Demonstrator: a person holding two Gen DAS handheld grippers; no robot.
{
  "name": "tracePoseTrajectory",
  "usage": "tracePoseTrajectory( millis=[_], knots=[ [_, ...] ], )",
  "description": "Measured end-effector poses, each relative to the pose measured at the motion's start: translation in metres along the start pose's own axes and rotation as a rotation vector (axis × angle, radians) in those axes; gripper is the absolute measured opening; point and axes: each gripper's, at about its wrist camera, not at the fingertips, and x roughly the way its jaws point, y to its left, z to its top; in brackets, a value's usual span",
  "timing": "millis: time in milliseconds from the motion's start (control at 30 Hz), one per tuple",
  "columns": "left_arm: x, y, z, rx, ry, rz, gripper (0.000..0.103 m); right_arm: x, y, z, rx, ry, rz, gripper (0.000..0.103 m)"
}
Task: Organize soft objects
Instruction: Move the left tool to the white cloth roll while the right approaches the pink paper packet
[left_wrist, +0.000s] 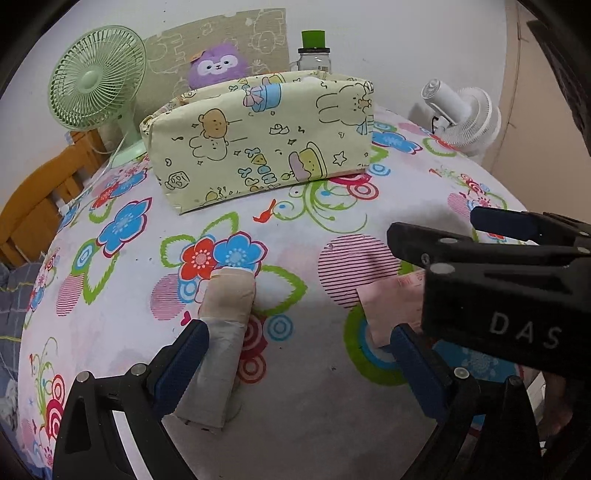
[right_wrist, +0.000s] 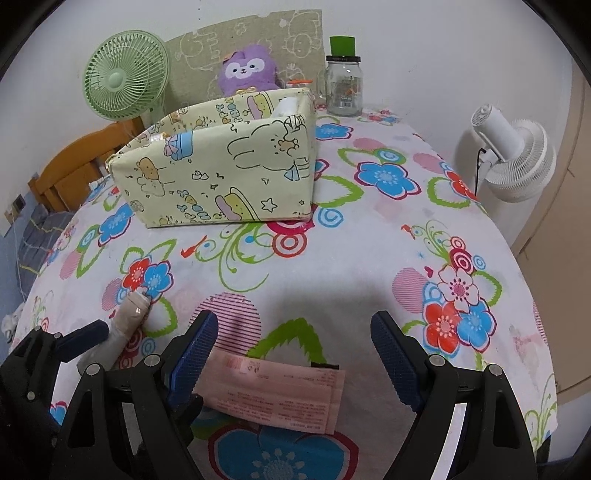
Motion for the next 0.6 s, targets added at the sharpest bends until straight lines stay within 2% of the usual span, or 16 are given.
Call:
tracePoseTrajectory(
  millis=[600],
  knots=[
    [-0.001,-0.005,-0.005,-0.009,0.031,0.001,0.100,-0.008,-0.005,-0.013,0.015,0.011,0.026,0.087]
  ],
)
